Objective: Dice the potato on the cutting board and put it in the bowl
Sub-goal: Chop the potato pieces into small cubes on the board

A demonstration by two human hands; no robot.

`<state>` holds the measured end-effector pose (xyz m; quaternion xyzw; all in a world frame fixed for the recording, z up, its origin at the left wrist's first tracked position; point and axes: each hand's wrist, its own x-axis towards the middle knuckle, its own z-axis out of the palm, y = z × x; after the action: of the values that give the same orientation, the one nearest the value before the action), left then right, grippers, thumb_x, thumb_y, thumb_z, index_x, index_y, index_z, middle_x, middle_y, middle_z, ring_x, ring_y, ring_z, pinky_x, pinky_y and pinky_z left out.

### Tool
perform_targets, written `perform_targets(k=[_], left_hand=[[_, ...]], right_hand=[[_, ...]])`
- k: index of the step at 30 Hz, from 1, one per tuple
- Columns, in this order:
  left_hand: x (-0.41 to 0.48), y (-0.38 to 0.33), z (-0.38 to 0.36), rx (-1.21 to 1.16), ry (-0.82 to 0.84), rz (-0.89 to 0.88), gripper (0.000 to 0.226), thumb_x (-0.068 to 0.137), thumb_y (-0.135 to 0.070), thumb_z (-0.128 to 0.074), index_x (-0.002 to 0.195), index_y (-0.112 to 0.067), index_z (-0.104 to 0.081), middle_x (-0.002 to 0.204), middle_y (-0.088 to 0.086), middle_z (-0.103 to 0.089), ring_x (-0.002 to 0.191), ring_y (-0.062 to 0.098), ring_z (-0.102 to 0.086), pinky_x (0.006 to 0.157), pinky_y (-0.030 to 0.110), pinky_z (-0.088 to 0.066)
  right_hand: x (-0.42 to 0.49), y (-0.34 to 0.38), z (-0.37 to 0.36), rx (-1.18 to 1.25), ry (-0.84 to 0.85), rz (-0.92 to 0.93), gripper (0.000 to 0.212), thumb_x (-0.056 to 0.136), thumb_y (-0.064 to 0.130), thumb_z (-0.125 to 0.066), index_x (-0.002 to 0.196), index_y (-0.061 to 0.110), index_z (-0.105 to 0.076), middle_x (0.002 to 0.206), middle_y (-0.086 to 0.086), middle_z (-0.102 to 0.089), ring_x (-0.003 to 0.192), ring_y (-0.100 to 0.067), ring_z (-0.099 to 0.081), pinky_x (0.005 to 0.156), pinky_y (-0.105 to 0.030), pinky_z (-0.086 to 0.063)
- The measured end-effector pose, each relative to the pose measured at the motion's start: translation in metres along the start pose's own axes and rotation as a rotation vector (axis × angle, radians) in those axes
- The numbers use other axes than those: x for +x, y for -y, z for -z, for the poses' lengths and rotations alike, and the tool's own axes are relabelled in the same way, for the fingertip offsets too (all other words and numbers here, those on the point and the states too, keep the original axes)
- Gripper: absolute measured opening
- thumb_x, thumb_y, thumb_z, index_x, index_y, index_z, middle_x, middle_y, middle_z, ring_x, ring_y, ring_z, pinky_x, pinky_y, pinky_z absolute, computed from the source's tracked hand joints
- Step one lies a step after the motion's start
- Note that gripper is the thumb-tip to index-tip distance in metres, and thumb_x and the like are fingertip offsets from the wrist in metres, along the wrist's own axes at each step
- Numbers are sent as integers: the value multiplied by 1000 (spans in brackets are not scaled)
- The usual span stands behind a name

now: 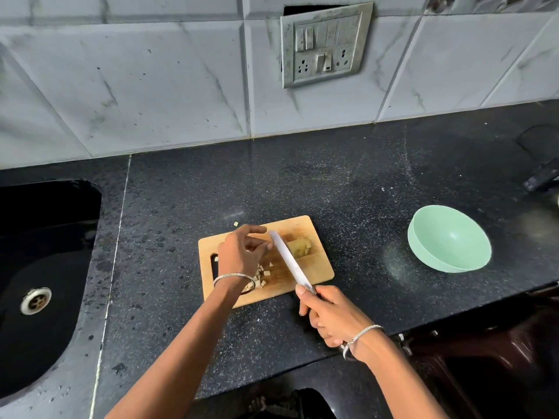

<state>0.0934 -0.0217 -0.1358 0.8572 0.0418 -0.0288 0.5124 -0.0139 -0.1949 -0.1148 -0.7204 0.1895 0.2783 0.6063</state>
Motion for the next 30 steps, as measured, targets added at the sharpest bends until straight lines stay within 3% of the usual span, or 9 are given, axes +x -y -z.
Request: perform_targets(k=[2, 4, 8, 11, 14, 17, 20, 24, 30], left_hand=[[1, 2, 4, 104, -7, -25, 23, 79, -15, -75, 95, -29, -67, 72, -12, -71, 69, 1, -65, 60, 10, -46], [2, 5, 6, 289, -76, -83, 20, 79, -16, -70, 92, -32, -67, 80, -10, -71, 79, 11, -65, 71, 27, -51], [-1, -2, 4, 599, -140, -98, 18, 81, -27, -61, 94, -33, -71, 97, -8, -69, 101, 22, -55, 82, 37, -38], [-2, -9, -9, 633, -117, -112, 18, 84, -30, -58, 96, -34, -70, 88, -8, -71, 103, 21, -53, 80, 38, -33], [-1, -12, -24, 637, -62, -177, 26, 81, -24, -59, 102, -34, -69, 105, -7, -67, 106, 22, -53, 82, 37, -38], [-1, -18, -36, 586, 18, -187, 27, 81, -37, -63, 107, -34, -67, 108, -11, -68, 109, 21, -57, 88, 38, -40], [0, -18, -44, 619, 59, -166, 32, 80, -48, -67, 109, -36, -63, 102, -11, -70, 109, 19, -57, 89, 38, -36], [1, -14, -46, 587, 33, -172, 27, 80, -46, -69, 105, -36, -64, 100, -13, -70, 109, 17, -57, 88, 37, -32], [4, -2, -44, 499, 27, -199, 22, 76, -49, -73, 93, -36, -66, 92, -18, -70, 106, 11, -56, 87, 37, -27]], right_hand=[[2, 1, 3, -8, -10, 11, 45, 91, 58, -53, 82, 13, -54, 53, 5, -32, 42, -10, -20, 41, -25, -13], [5, 0, 6, -43, -82, 36, 46, 92, 57, -53, 80, 13, -54, 53, 5, -33, 40, -10, -22, 39, -23, -15], [13, -1, 16, -245, -277, 111, 46, 93, 55, -51, 71, 16, -57, 47, 11, -44, 38, -6, -34, 40, -23, -25], [16, -3, 21, -351, -349, 151, 47, 94, 57, -45, 70, 20, -58, 41, 16, -48, 47, -8, -42, 48, -26, -31], [14, -3, 20, -438, -388, 185, 49, 98, 56, -37, 76, 19, -62, 53, 13, -52, 61, -16, -53, 63, -33, -43], [13, -4, 19, -509, -395, 206, 51, 100, 51, -34, 84, 14, -65, 63, 15, -54, 78, -20, -58, 76, -36, -43], [14, -10, 17, -521, -381, 200, 51, 99, 54, -34, 82, 15, -63, 65, 15, -55, 82, -23, -59, 75, -35, -41], [15, -18, 15, -541, -380, 176, 49, 99, 55, -32, 76, 21, -59, 67, 11, -56, 84, -26, -60, 75, -36, -42], [22, -25, 13, -558, -408, 150, 54, 97, 60, -30, 80, 18, -60, 84, -5, -65, 86, -32, -61, 77, -38, -45]])
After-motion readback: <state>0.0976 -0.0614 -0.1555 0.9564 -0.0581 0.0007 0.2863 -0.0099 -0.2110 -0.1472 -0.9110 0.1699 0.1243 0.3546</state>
